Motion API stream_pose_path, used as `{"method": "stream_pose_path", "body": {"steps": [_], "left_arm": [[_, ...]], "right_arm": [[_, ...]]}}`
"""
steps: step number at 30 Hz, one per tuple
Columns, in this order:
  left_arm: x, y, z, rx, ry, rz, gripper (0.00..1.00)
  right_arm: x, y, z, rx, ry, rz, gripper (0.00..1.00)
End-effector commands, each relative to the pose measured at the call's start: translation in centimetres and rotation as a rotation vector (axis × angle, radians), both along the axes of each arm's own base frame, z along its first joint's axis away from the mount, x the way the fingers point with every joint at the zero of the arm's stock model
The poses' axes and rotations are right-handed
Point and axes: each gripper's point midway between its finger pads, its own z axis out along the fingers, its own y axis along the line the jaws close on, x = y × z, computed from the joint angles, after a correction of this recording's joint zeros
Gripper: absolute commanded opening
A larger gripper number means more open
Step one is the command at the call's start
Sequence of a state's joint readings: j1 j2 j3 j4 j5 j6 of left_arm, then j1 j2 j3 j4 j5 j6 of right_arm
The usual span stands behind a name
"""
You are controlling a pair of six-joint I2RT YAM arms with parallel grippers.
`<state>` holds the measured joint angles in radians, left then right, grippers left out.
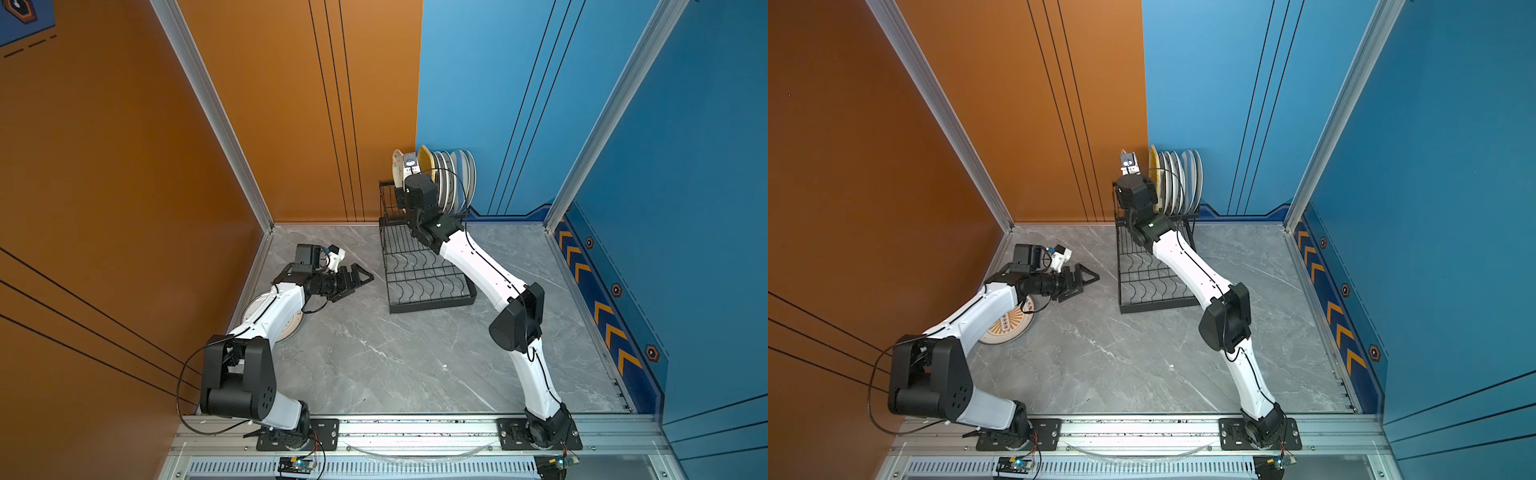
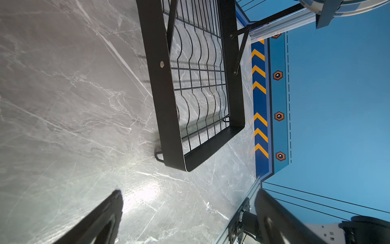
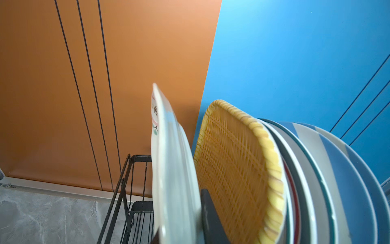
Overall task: Load plates into a dish rack
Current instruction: Place the plate on the dish rack.
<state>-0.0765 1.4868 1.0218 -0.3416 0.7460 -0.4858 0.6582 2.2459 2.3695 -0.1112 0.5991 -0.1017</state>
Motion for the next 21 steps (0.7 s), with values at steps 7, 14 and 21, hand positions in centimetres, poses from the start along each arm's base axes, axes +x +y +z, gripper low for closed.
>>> {"method": "stream_pose_path", "body": {"steps": [7, 14, 21], "left_arm": [[-0.2, 0.8, -1.3, 0.023, 0.029, 0.008, 0.98], [0.1, 0.9, -1.4, 0.021, 0.031, 0.005, 0.98], [0.2, 1.0, -1.6, 0.022, 0.034, 0.004, 0.98]], "right_arm": [[-1.3, -3.3, 9.2, 0.121, -0.239, -0.078, 0.0], [-0.9, -4.2, 9.5, 0.098, -0.252, -0.119, 0.0], [-0.2, -4.4, 8.1, 0.073, -0.217, -0.138, 0.0]]}}
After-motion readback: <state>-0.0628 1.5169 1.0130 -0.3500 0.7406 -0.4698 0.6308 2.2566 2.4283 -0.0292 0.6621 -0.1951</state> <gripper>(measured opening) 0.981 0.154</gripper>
